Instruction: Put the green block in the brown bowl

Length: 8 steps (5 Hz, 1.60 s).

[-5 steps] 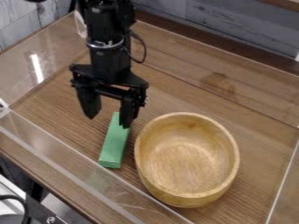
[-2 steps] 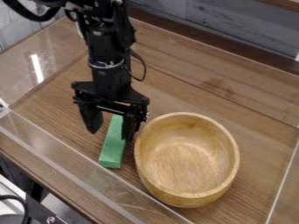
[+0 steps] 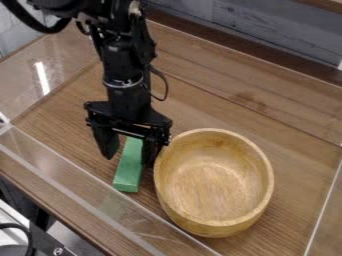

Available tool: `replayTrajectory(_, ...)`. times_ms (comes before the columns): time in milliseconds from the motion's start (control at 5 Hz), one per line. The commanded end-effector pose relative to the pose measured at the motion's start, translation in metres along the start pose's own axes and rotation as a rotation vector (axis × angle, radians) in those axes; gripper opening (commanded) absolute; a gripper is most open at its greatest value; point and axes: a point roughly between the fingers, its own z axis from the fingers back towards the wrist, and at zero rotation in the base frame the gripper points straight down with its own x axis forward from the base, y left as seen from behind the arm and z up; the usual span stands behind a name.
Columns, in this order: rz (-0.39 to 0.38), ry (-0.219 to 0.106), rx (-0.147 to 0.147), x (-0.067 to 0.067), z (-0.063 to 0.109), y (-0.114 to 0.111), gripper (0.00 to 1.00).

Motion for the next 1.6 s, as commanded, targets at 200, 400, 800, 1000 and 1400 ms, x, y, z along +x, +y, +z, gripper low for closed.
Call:
replayTrajectory(200,-0.004,-0.027,-0.004,0.005,-0.002,-0.002,1.0)
replayTrajectory(400,-0.001,-0.026,-0.005,0.005,-0.005,-0.003,1.0)
replayTrajectory(800,0.005,-0.017,-0.009,0.005,-0.01,-0.003,0.0)
replayTrajectory(1000,0.003,-0.005,-0.007,0.003,-0.009,-0.003,0.0)
replayTrajectory(1400,-0.009,0.032,-0.001,-0.004,-0.002,-0.003,0.0)
